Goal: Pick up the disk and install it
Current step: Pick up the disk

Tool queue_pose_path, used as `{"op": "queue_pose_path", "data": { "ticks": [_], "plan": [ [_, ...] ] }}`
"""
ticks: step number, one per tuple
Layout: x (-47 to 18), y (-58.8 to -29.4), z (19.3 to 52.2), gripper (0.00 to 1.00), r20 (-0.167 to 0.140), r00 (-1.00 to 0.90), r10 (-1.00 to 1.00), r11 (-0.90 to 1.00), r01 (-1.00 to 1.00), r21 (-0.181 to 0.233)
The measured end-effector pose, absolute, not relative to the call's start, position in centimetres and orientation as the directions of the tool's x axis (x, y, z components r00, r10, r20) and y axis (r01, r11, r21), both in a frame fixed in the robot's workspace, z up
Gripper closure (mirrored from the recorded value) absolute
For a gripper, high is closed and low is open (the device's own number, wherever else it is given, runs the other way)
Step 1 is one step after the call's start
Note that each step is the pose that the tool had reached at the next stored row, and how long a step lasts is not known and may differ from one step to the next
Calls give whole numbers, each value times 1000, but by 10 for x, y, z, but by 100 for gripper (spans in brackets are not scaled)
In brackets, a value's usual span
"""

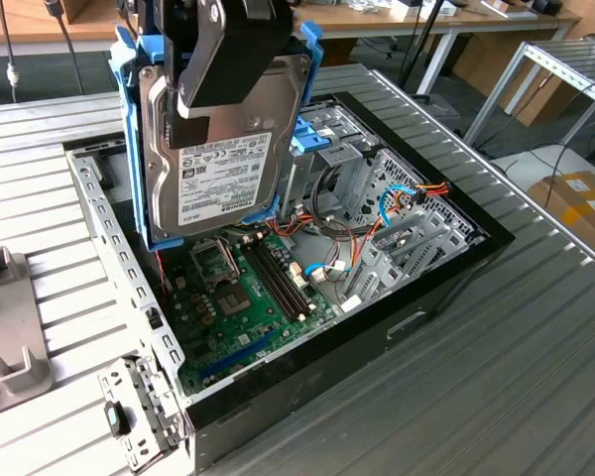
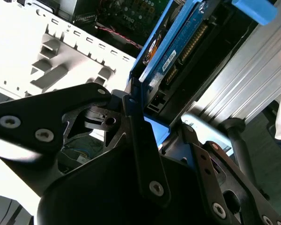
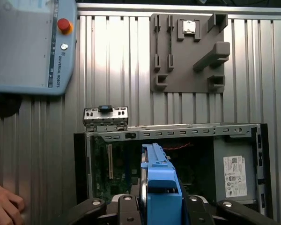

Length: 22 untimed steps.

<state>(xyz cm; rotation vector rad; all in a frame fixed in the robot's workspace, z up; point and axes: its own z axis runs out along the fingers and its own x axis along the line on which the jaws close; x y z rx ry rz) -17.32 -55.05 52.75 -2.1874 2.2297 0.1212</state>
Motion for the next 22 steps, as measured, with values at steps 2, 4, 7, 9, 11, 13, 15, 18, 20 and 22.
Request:
{"op": "queue_pose_path", "data": {
  "ticks": [2,4,7,9,11,13,15,18,20,22],
  "plan": [
    [-172,-553,527,63,-65,-21,-998,18,-999,44],
    [-171,-555,527,63,-65,-21,-998,18,-999,44],
    [-170,-557,526,63,-65,-21,-998,18,-999,44],
    [-169,-559,526,63,-65,-21,-998,18,-999,44],
    [-169,-561,526,63,-65,-21,-998,18,-999,44],
    [-168,-563,526,63,-65,-20,-998,18,-999,44],
    [-164,-573,524,63,-64,-20,-998,18,-999,44],
    [-150,-583,522,63,-64,-20,-998,18,-999,44],
    [-138,-584,520,63,-64,-21,-998,18,-999,44],
    [-127,-592,518,63,-64,-20,-998,18,-999,44]
  ]
}}
